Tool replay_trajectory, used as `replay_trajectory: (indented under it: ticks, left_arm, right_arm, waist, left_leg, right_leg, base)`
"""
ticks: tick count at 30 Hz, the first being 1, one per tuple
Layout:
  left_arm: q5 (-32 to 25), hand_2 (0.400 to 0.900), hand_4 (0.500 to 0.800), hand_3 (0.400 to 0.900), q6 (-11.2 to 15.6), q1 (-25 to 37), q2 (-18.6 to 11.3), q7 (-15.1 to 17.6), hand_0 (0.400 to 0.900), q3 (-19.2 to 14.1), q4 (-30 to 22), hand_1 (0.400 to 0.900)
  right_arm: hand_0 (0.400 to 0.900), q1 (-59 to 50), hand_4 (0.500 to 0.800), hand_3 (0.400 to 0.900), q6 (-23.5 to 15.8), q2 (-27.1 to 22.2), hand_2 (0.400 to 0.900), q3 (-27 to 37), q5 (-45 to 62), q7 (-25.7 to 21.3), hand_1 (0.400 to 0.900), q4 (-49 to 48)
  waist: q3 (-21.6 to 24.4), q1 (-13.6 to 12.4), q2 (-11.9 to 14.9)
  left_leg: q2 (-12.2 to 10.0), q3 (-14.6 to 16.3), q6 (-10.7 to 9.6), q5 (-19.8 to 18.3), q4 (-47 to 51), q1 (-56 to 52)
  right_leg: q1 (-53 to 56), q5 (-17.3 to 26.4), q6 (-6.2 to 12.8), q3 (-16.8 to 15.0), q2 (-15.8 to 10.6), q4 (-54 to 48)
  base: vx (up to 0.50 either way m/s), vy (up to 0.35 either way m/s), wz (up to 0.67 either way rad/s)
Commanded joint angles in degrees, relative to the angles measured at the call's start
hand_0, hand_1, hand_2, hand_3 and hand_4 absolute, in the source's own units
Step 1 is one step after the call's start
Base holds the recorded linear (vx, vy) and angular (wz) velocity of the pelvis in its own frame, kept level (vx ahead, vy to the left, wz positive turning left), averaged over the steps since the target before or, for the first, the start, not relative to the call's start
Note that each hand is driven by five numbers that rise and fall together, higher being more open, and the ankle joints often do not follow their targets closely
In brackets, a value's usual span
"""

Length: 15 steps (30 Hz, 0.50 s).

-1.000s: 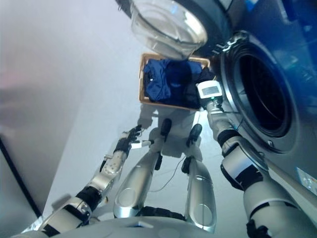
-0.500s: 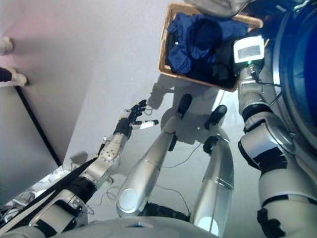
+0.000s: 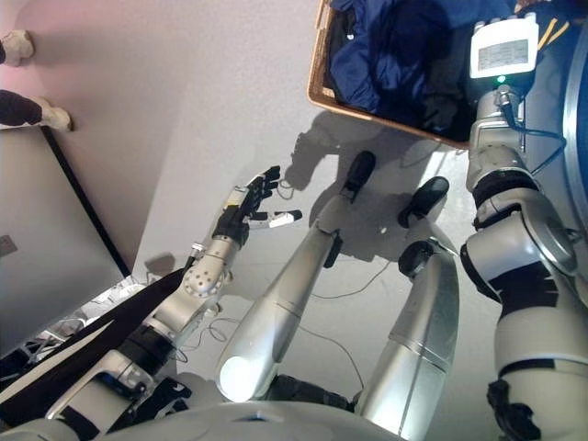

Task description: Put the clothes in the basket into the washing machine.

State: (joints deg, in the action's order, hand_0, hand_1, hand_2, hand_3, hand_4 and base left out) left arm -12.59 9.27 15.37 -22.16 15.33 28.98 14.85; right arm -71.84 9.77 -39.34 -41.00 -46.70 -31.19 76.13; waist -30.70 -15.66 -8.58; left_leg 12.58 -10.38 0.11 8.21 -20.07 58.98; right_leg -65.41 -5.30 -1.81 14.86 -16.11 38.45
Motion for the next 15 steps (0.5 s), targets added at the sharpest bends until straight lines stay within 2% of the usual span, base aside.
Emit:
replay_trajectory:
  ticks: [1,2,3,9,15]
  left_arm:
    - [-0.4,0.9,0.8,0.9,3.4,-4.7,-2.0,0.6,0.9,-0.2,-5.9,0.9]
    - [-0.4,0.9,0.8,0.9,3.4,-4.9,-2.0,0.5,0.9,-0.2,-6.0,0.9]
    - [-0.4,0.9,0.8,0.9,3.4,-4.9,-2.0,0.6,0.9,-0.2,-6.3,0.9]
    - [-0.2,0.9,0.8,0.9,3.5,-4.8,-2.1,0.8,0.9,-0.5,-6.1,0.9]
    - [0.8,0.9,0.8,0.9,3.0,-3.5,-1.9,2.2,0.9,-1.3,-5.8,0.9]
  right_arm:
    - [0.9,-0.2,0.8,0.9,-0.1,-5.4,0.9,-4.1,-0.4,-0.6,0.9,-0.2]
    - [0.639,-0.3,0.644,0.639,-0.1,-5.6,0.639,-4.3,-0.5,-0.5,0.639,-0.2]
    - [0.4,-0.5,0.5,0.4,0.0,-6.0,0.4,-4.4,-0.6,-0.5,0.4,-0.1]
    - [0.4,-1.6,0.5,0.4,-0.3,-6.7,0.4,-3.8,1.5,-2.2,0.4,-1.5]
    - [0.4,-0.5,0.5,0.4,-3.6,-7.4,0.4,0.2,9.4,-6.1,0.4,-9.3]
  waist:
    - [0.9,-0.2,-7.6]
    - [0.9,-0.1,-7.7]
    - [0.9,-0.2,-7.9]
    - [0.9,0.2,-7.9]
    - [0.9,2.2,-5.8]
  left_leg:
    - [1.2,0.9,1.5,-9.0,-5.4,2.7]
    - [1.3,1.0,1.5,-9.1,-5.7,3.0]
    - [1.5,1.0,1.6,-9.1,-5.9,3.3]
    - [1.2,1.5,1.7,-8.8,-5.5,3.6]
    - [0.0,1.9,1.5,-8.6,-3.5,1.9]
  right_leg:
    - [0.8,-3.2,7.74,-3.8,-1.9,3.0]
    - [0.3,-3.3,7.72,-4.1,-2.1,3.5]
    - [-0.1,-3.3,7.72,-4.3,-2.4,3.9]
    - [-0.3,-2.6,7.73,-5.0,-2.3,3.1]
    - [1.7,-0.9,7.85,-5.1,-1.1,-1.5]
  base:
    - [-0.02,0.044,0.04]
    - [-0.02,0.034,0.05]
    - [-0.02,0.029,0.05]
    - [0.01,0.011,-0.04]
    - [0.03,-0.005,-0.15]
